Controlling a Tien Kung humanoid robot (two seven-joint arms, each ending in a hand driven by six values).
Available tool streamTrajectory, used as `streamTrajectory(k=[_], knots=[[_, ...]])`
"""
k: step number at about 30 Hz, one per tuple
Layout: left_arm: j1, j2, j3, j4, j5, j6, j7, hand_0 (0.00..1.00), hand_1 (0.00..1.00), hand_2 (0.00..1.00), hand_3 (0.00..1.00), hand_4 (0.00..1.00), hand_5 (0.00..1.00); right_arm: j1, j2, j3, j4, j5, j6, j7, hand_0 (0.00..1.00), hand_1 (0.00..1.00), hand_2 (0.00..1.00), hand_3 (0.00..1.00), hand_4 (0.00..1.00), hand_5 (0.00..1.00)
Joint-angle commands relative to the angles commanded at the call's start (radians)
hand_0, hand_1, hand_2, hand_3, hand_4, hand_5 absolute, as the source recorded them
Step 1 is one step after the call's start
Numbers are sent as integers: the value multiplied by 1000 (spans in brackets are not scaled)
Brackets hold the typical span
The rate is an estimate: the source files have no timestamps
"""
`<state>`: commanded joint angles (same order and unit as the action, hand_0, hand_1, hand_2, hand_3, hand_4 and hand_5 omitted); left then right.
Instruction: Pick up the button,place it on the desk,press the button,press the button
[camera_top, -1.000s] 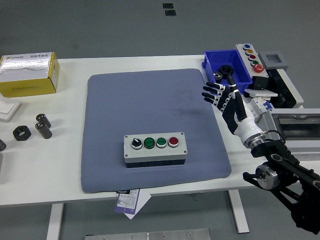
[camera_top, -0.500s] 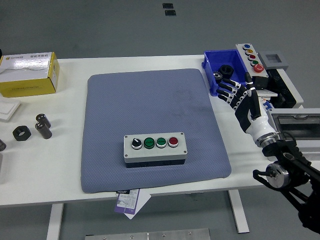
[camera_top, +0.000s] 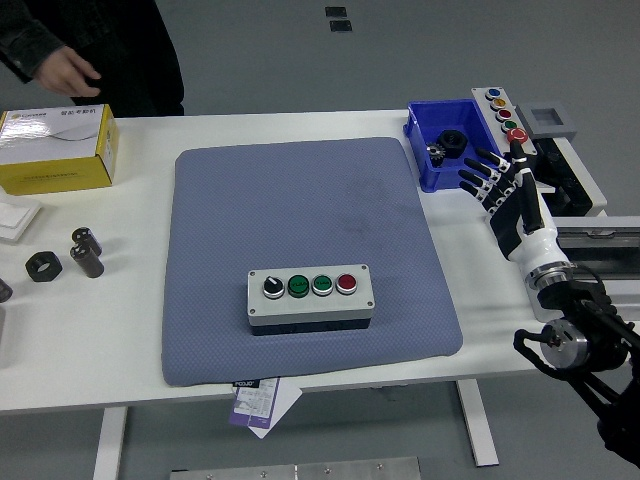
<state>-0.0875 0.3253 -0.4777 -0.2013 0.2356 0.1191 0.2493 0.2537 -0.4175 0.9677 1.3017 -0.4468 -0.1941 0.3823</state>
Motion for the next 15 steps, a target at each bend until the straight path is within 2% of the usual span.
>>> streamTrajectory(k=[10, 11, 15], knots=[[-7, -13, 19, 0, -21, -2, -8, 718, 698, 621, 624, 718, 228, -24, -8, 54, -3, 0, -3, -6, 816, 720, 710, 683, 807, 553], [-5, -13, 16, -1, -18, -1, -6, 717, 699, 620, 623, 716, 229, -24, -8, 58, -2, -3, -5, -7, 811, 716, 707, 678, 810, 472], [-1, -14, 8, -1, -11, 0, -2, 717, 699, 620, 623, 716, 229, -26, -11, 70, 9, -14, -11, -12, 811, 716, 707, 678, 810, 472]])
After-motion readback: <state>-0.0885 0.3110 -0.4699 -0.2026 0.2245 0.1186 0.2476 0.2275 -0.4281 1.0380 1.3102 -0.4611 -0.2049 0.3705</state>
